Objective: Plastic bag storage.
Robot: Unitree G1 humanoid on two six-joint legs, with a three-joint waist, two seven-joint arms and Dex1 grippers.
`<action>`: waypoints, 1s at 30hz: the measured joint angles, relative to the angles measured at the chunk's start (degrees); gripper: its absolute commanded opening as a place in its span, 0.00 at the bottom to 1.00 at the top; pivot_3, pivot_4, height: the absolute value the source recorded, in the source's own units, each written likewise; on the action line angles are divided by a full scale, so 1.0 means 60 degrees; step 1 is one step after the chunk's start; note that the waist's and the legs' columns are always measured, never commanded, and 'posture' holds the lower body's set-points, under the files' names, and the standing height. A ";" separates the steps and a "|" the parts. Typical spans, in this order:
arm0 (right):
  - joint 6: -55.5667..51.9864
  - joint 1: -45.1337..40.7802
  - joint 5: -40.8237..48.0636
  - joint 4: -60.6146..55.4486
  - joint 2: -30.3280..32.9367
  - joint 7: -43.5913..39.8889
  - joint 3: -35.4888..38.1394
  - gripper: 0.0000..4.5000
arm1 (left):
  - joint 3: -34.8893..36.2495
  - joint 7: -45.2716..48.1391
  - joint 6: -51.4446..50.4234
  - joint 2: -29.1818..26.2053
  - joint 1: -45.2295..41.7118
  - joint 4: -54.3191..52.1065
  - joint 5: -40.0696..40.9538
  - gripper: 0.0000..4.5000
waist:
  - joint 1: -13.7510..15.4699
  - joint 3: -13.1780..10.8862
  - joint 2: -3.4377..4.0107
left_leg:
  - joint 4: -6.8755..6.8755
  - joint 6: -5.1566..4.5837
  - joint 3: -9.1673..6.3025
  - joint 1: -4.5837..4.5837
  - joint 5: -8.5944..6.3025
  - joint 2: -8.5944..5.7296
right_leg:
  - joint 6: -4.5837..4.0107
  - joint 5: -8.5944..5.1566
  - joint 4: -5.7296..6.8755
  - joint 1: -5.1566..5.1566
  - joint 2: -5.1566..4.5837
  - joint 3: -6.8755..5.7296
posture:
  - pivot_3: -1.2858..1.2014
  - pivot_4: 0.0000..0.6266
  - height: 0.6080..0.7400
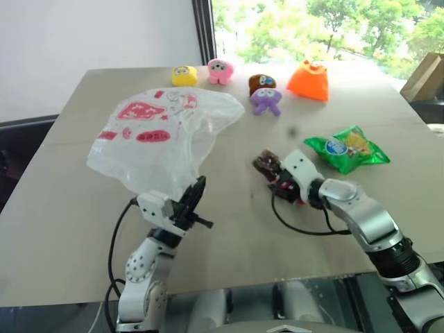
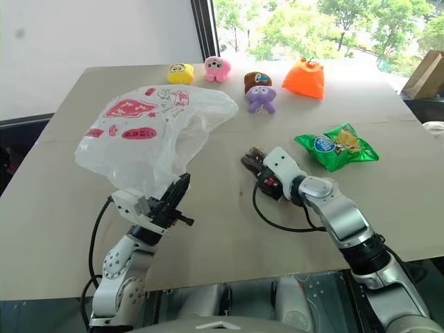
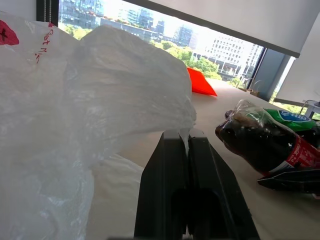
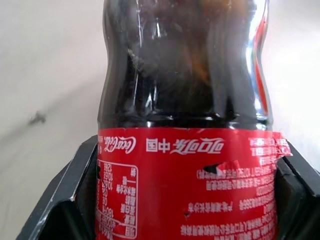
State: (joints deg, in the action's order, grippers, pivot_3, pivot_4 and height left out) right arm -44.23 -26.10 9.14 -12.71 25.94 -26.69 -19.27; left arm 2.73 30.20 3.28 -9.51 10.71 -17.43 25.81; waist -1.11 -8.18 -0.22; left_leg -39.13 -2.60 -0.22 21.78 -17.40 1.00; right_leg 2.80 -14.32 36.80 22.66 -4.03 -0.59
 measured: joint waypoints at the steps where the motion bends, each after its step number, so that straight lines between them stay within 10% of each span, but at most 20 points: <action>1: 0.0061 -0.0111 -0.0050 0.0128 -0.0041 -0.0075 -0.0019 0.70 | -0.0023 0.0136 0.0000 -0.0006 0.0011 -0.0018 0.0114 0.00 | 0.0011 -0.0007 0.0002 | 0.0000 0.0000 0.0000 0.0003 0.0000 -0.0001 | 0.0001 0.0000 0.0000 0.0001 -0.0001 0.0000 | 0.52 0.24 1.00; 10: 0.1569 -0.2954 -0.1247 0.3268 -0.0434 -0.1880 -0.1548 0.70 | -0.0582 0.1513 -0.0277 -0.0523 0.0526 -0.0740 0.1168 0.00 | 0.0019 -0.0115 0.0054 | 0.0018 0.0007 0.0006 0.0048 0.0003 -0.0032 | 0.0034 0.0019 0.0002 0.0063 -0.0003 -0.0002 | 0.52 0.24 1.00; 19: 0.3917 -0.5737 -0.1881 0.8111 -0.3773 -0.3316 -0.2142 0.70 | -0.1129 0.2961 -0.0658 -0.1753 0.1406 -0.1417 0.1454 0.00 | -0.0223 -0.0140 0.0063 | 0.0078 0.0095 0.0004 0.0160 0.0054 -0.0038 | 0.0039 0.0020 -0.0002 0.0193 -0.0005 0.0003 | 0.52 0.24 1.00; 23: 0.4542 -0.7011 -0.1315 1.0539 -0.5611 -0.2517 -0.0649 0.70 | -0.1134 0.3071 -0.0703 -0.1832 0.1578 -0.1522 0.1561 0.00 | -0.0178 -0.0194 0.0055 | 0.0102 0.0144 -0.0013 0.0166 0.0081 -0.0038 | 0.0038 0.0020 -0.0001 0.0205 -0.0016 -0.0005 | 0.52 0.24 1.00; 26: 0.4921 -0.7717 -0.0723 1.1360 -0.5870 -0.1612 0.0590 0.98 | -0.1080 0.3001 -0.0685 -0.1791 0.1652 -0.1552 0.1566 0.00 | 0.0002 -0.0197 0.0057 | 0.0104 0.0154 -0.0042 0.0173 0.0086 -0.0050 | 0.0038 0.0019 -0.0012 0.0191 -0.0034 -0.0009 | 0.52 0.24 1.00; 30: 0.5318 -0.7910 -0.0210 1.2392 -0.5903 -0.0355 0.2085 0.98 | -0.0926 0.2773 -0.0659 -0.1600 0.1761 -0.1567 0.1579 0.00 | -0.0018 -0.0198 0.0058 | 0.0104 0.0155 -0.0017 0.0170 0.0087 -0.0078 | 0.0038 0.0020 -0.0008 0.0193 -0.0052 0.0001 | 0.52 0.24 1.00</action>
State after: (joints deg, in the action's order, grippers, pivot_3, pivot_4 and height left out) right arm -12.32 -73.56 7.88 61.64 -9.48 -28.82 -6.76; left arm -2.82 46.84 -0.67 -19.11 21.28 -26.83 35.28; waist -1.22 -9.36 0.13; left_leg -38.51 -1.67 -0.32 22.80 -16.88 0.53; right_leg 3.03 -14.20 36.75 23.81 -4.34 -0.58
